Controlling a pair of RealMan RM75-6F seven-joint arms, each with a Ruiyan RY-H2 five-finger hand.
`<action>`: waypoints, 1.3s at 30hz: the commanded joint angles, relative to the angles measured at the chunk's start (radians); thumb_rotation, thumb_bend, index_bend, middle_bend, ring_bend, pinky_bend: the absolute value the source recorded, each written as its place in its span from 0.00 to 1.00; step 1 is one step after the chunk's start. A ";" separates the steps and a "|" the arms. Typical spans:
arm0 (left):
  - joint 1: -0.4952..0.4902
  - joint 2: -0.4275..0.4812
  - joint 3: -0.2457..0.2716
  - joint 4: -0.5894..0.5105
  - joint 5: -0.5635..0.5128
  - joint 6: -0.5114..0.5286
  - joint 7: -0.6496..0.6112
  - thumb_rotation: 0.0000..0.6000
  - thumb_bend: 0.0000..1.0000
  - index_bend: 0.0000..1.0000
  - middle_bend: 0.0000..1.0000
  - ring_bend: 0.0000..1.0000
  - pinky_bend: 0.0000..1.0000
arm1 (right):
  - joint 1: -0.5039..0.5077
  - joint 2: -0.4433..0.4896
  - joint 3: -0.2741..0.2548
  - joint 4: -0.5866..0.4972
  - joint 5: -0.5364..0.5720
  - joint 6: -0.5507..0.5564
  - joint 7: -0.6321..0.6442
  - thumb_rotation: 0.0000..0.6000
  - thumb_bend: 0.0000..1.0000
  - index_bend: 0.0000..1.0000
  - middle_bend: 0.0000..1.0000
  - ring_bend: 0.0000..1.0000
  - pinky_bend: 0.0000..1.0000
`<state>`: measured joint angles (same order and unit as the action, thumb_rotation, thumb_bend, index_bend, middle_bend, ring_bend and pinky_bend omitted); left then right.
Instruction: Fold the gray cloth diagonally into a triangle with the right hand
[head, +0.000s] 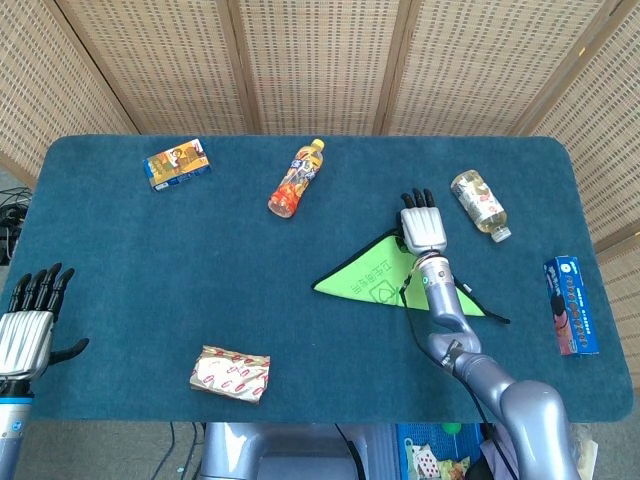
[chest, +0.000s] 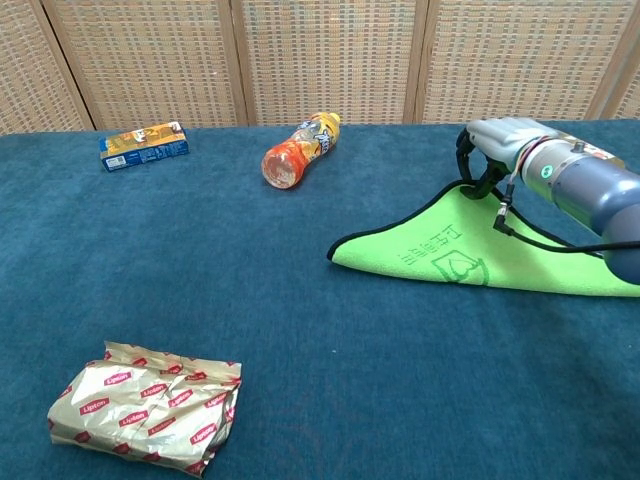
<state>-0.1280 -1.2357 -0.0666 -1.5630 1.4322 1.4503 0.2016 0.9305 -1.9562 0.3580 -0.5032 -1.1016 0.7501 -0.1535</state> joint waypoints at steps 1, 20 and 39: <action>-0.001 -0.001 0.000 0.001 0.000 -0.001 0.000 1.00 0.10 0.00 0.00 0.00 0.00 | 0.002 -0.006 -0.001 0.013 -0.001 -0.007 0.005 1.00 0.49 0.63 0.17 0.00 0.00; 0.000 0.003 0.003 -0.003 0.010 0.007 -0.014 1.00 0.10 0.00 0.00 0.00 0.00 | -0.008 0.031 -0.007 -0.037 -0.014 0.013 0.000 1.00 0.26 0.07 0.00 0.00 0.00; 0.001 0.007 0.007 -0.004 0.021 0.012 -0.028 1.00 0.10 0.00 0.00 0.00 0.00 | -0.122 0.201 -0.035 -0.314 -0.028 0.158 -0.089 1.00 0.23 0.04 0.00 0.00 0.00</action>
<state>-0.1274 -1.2289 -0.0601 -1.5670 1.4531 1.4618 0.1736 0.8510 -1.8111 0.3409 -0.7403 -1.1191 0.8685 -0.2180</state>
